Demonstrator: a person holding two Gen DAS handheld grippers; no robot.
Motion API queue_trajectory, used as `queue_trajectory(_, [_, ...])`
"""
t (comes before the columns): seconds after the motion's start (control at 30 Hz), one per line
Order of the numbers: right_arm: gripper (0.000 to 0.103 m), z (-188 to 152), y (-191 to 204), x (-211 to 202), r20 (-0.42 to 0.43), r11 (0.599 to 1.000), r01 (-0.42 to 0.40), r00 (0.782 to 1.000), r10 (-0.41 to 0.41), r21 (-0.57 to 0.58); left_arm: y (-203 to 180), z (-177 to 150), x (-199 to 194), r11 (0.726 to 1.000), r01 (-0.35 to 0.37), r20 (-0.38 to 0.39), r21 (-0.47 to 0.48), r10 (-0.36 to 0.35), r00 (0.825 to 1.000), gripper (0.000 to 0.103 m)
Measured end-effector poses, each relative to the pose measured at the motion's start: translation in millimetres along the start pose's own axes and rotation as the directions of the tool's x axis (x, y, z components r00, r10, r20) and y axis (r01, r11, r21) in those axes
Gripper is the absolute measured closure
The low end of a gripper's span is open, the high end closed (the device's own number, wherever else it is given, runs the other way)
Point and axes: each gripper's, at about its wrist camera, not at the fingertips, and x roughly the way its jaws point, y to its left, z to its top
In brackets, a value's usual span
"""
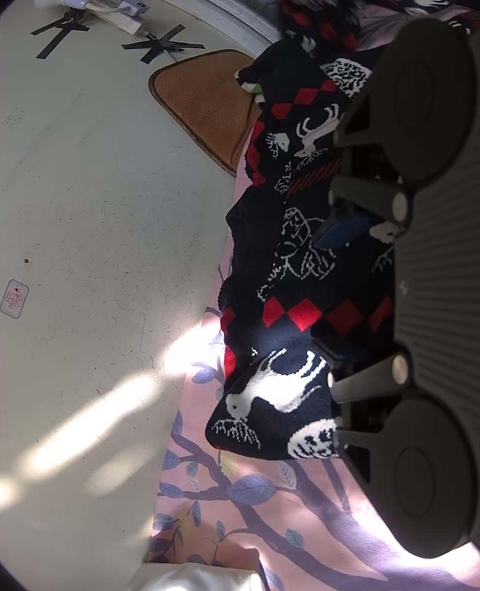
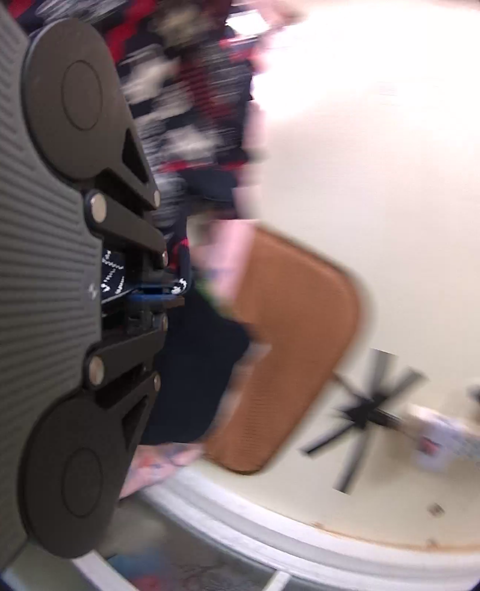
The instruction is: Fold small clothes
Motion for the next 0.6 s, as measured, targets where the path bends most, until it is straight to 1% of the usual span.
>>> queue_trajectory(0.03, [0.097,19.3,-6.7,0.4,0.033,0.999,0.022,0.999,-0.023,0.024,-0.3,0.1,-0.1,1.0,-0.001,0.0,0.002,0.001,1.0,0.049])
queue_trajectory(0.07, [0.097,32.8,-10.9,6.6,0.041,0.999,0.045,0.998,-0.046,0.027,-0.1,0.4,0.0,1.0,0.0,0.0,0.001,0.0,1.0,0.049])
queue_trajectory(0.13, [0.097,46.9,-14.4,30.9,0.015,0.993,0.117,0.993,-0.117,-0.013,0.9,0.6,0.5,1.0,0.004,-0.001,-0.002,-0.004,1.0,0.049])
queue_trajectory(0.17, [0.097,47.8,-17.7,43.8,-0.018,0.991,0.132,0.991,-0.133,-0.011,1.2,0.6,0.3,1.0,0.004,-0.001,-0.002,-0.004,1.0,0.049])
queue_trajectory(0.2, [0.093,45.9,-24.7,58.4,-0.08,0.992,0.125,0.989,-0.123,0.016,1.1,0.5,0.5,1.0,0.004,-0.001,-0.002,-0.004,1.0,0.049])
queue_trajectory(0.23, [0.09,41.0,-32.5,68.3,-0.134,0.992,0.111,0.986,-0.103,0.054,0.9,0.3,0.6,1.0,0.004,-0.002,0.0,-0.004,1.0,0.049])
queue_trajectory(0.27, [0.088,34.6,-38.0,72.1,-0.16,0.992,0.093,0.984,-0.078,0.089,0.6,0.1,0.4,1.0,0.003,-0.002,0.002,-0.003,1.0,0.049])
queue_trajectory(0.3, [0.077,26.5,-42.2,70.4,-0.165,0.989,0.085,0.984,-0.065,0.118,0.4,0.0,0.6,1.0,0.003,-0.002,0.003,-0.003,1.0,0.049])
queue_trajectory(0.33, [0.067,17.5,-45.8,63.3,-0.148,0.986,0.094,0.986,-0.074,0.138,0.2,-0.1,0.8,1.0,0.003,-0.002,0.005,-0.003,1.0,0.049])
queue_trajectory(0.4, [0.057,0.1,-51.0,42.2,-0.108,0.981,0.098,0.991,-0.081,0.165,0.0,-0.2,1.1,1.0,0.005,-0.003,0.007,-0.005,1.0,0.047])
queue_trajectory(0.5, [0.057,-29.2,-52.7,1.7,-0.065,0.974,0.053,0.997,-0.039,0.221,-0.3,-0.5,1.2,1.0,0.008,-0.003,0.011,-0.008,1.0,0.045])
queue_trajectory(0.57, [0.056,-49.6,-54.9,-21.9,-0.035,0.966,0.003,0.999,0.007,0.26,0.0,-0.8,1.1,1.0,0.008,-0.002,0.011,-0.008,1.0,0.045])
queue_trajectory(0.6, [0.053,-59.2,-55.4,-29.4,-0.031,0.958,-0.019,0.999,0.029,0.287,-0.1,-0.8,1.2,1.0,0.009,-0.002,0.01,-0.009,1.0,0.045])
